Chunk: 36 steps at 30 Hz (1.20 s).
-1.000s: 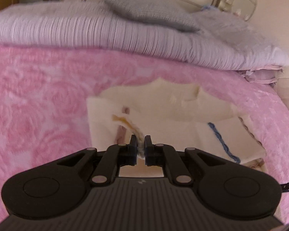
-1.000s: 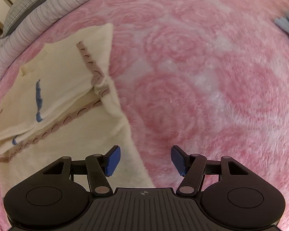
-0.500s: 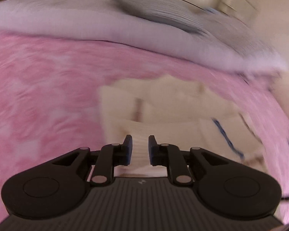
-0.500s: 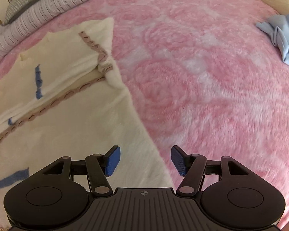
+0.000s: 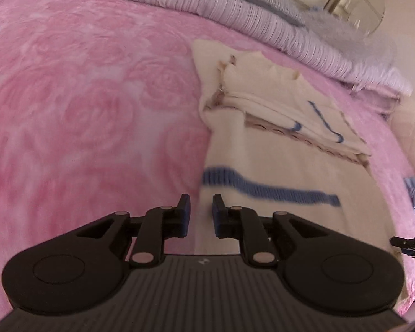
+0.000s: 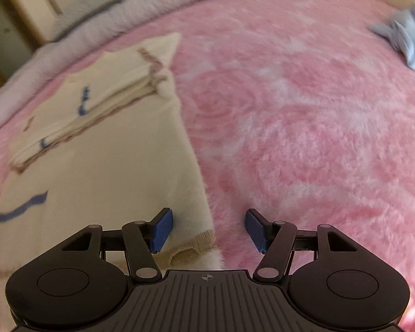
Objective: Fold clothes
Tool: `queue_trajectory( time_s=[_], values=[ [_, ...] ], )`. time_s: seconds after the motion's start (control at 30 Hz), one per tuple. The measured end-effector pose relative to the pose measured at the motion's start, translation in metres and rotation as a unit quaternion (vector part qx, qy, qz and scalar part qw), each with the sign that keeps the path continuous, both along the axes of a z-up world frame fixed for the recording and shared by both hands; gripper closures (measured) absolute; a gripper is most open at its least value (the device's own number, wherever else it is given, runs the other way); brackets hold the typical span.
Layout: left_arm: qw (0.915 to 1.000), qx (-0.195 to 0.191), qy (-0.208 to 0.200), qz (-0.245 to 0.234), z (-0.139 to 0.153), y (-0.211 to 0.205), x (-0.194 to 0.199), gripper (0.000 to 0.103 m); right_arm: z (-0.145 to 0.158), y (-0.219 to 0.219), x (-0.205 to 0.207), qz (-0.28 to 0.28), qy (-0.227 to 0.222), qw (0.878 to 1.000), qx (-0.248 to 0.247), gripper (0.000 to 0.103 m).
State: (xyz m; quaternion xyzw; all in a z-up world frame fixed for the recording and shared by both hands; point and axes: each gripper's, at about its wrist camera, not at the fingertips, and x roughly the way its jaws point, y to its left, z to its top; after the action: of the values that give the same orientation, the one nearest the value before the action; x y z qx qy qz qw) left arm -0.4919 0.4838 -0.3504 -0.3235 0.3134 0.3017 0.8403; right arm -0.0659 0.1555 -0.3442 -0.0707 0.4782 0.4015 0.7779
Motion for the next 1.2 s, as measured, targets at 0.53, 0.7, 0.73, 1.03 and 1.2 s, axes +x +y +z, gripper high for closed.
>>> queue_trajectory(
  time_s=[0.53,0.7,0.73,1.03,1.2],
  values=[
    [0.9955,0.089,0.034,0.003,0.012,-0.097,-0.054,0.088,0.005,-0.057,-0.072,-0.01,-0.084,0.995,0.051,0.041],
    [0.9894,0.131,0.059,0.02,0.05,-0.168,-0.071,0.07,0.04,-0.094,-0.139,-0.021,-0.115,0.992,0.039,0.041],
    [0.9887,0.136,0.057,0.025,0.057,-0.183,-0.074,0.07,0.047,-0.101,-0.153,-0.019,-0.12,0.992,0.044,0.041],
    [0.9854,0.161,0.054,0.014,0.099,-0.297,-0.097,0.066,0.091,-0.147,-0.244,0.008,-0.131,0.989,0.071,0.041],
    [0.9786,0.196,0.063,-0.002,0.114,-0.339,-0.105,0.061,0.11,-0.17,-0.274,0.014,-0.161,0.984,0.077,0.041]
  ],
)
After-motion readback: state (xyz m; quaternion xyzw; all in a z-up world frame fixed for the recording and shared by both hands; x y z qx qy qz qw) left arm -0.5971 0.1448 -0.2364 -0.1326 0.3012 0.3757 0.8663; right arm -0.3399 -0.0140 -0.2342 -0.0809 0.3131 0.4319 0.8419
